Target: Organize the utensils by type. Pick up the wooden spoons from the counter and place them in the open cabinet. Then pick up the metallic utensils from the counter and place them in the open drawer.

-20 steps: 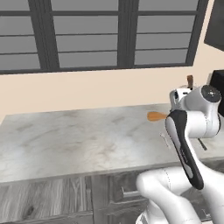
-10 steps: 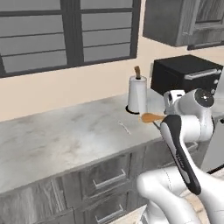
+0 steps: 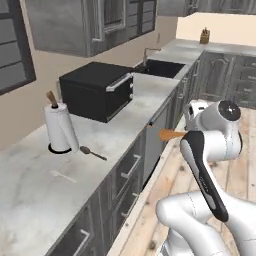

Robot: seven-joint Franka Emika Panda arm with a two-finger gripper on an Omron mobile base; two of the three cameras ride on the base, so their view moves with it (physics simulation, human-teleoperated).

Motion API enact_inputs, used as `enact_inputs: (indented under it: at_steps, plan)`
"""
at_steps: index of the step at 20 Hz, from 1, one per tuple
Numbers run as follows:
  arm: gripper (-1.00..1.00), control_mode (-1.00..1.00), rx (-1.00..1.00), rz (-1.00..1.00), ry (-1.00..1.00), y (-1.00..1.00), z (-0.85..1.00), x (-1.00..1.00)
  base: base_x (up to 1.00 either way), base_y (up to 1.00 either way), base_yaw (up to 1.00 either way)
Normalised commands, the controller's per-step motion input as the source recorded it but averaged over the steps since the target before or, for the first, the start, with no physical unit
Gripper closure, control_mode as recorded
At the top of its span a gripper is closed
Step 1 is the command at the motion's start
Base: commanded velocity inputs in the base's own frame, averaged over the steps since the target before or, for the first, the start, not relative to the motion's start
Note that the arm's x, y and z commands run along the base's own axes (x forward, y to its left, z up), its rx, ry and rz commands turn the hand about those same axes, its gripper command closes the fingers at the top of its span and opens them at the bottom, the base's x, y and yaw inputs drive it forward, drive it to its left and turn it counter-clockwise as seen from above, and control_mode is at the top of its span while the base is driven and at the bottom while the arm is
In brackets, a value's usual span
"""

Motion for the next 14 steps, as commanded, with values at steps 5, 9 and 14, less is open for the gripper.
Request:
enact_inputs:
  at_steps: [5,9,14]
  plan:
    - [1.0,1.0,0.0,0.0,0.0,0.0,0.0,0.0,0.01,-0.23,-0.94]
    - [1.0,1.0,0.0,0.0,0.0,0.0,0.0,0.0,0.33,-0.29,-0.65]
    - [1.0,1.0,0.0,0.0,0.0,0.0,0.0,0.0,0.88,-0.07,-0.27]
